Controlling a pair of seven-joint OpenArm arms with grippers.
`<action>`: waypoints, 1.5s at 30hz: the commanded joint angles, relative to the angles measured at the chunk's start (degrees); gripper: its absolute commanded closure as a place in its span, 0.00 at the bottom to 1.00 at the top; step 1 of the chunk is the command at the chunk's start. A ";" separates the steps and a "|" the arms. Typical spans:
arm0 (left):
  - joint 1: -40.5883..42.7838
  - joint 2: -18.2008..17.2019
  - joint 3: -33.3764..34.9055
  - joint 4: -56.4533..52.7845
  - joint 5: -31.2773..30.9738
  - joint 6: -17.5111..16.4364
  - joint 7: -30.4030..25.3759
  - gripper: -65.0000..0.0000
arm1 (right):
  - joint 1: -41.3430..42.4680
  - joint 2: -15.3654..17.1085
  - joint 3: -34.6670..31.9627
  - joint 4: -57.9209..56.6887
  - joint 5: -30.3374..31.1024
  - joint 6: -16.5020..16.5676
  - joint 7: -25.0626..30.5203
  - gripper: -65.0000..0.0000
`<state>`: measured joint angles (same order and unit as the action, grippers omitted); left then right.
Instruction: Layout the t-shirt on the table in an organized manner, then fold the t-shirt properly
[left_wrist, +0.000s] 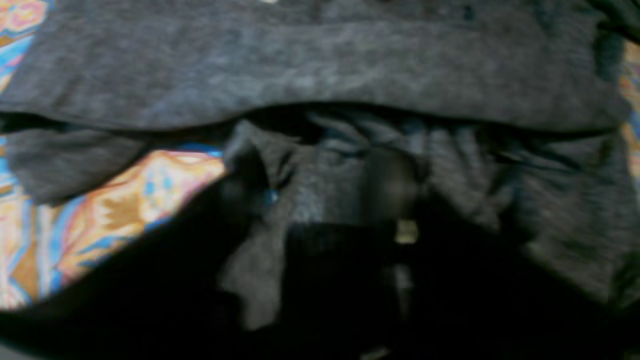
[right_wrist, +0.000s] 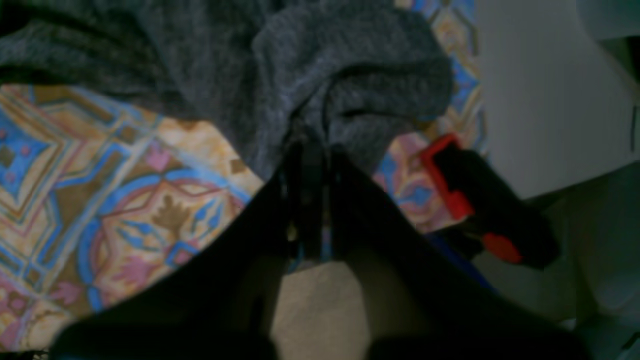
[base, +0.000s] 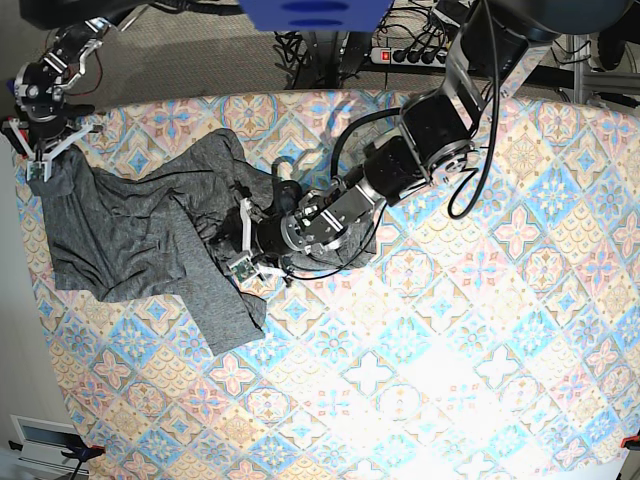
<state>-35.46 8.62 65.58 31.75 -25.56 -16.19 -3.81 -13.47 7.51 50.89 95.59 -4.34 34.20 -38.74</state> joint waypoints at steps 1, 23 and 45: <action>-0.01 0.38 -0.04 0.47 0.73 0.40 2.72 0.78 | 0.16 0.89 0.31 1.07 0.34 -0.48 1.07 1.00; 8.34 -23.08 -11.56 38.27 1.08 9.37 26.36 0.90 | 6.57 0.98 0.84 2.47 0.34 -0.74 1.25 0.68; 9.13 -27.39 -11.91 38.27 1.17 9.55 27.07 0.90 | -1.60 -0.78 -24.65 18.47 0.25 5.80 1.25 0.68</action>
<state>-25.19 -18.52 54.08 69.32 -24.53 -7.03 22.96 -15.70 6.00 26.04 112.88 -4.75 40.18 -39.09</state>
